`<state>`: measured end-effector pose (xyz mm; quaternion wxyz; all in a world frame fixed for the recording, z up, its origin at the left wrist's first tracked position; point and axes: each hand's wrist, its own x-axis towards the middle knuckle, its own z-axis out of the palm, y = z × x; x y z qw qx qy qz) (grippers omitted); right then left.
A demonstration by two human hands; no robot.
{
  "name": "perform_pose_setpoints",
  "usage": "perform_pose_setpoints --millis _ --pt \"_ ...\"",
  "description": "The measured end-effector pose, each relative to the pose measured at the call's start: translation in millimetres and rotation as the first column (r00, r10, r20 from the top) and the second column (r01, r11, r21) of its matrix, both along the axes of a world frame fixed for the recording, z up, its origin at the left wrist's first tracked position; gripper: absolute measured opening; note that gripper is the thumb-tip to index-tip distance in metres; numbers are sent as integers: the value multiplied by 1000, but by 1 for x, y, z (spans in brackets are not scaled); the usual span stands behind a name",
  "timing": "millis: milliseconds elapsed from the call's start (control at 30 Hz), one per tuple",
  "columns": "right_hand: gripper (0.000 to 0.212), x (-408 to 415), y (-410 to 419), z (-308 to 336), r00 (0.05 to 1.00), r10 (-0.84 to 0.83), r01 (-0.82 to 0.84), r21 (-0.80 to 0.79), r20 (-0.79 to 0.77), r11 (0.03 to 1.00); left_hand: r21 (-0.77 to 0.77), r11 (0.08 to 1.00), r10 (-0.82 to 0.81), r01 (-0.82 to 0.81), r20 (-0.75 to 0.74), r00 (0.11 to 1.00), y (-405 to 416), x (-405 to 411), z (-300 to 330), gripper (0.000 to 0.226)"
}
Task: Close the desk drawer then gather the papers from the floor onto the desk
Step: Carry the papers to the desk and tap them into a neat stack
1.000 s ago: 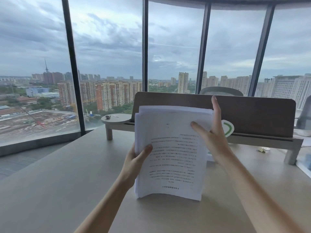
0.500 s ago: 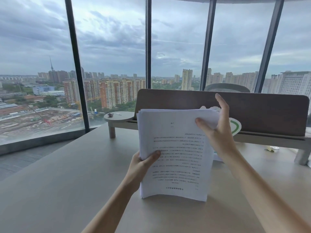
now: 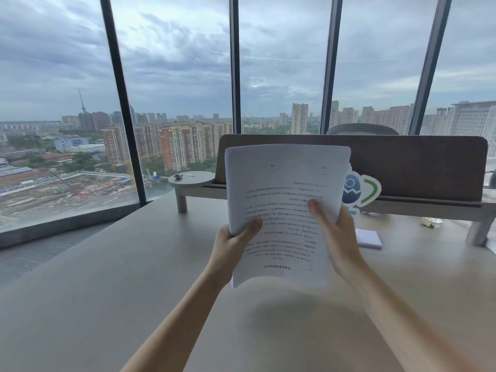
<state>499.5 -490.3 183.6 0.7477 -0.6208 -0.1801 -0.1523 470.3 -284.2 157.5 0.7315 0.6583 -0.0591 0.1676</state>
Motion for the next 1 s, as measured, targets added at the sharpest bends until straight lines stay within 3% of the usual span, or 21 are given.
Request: perform_pose_setpoints --millis 200,333,733,1000 --pt "48 3 -3 -44 991 7 -15 -61 -136 998 89 994 -46 59 -140 989 9 5 -48 26" --pt "22 5 -1 -62 969 5 -23 -70 -248 997 117 993 0 21 -174 985 2 7 -58 21" --pt "22 3 13 -84 976 -29 -8 -168 -215 986 -8 998 57 -58 -144 988 4 10 -70 12" --pt "21 5 7 -95 960 -42 -28 -244 -278 969 93 995 48 -26 -252 966 8 6 -69 9"
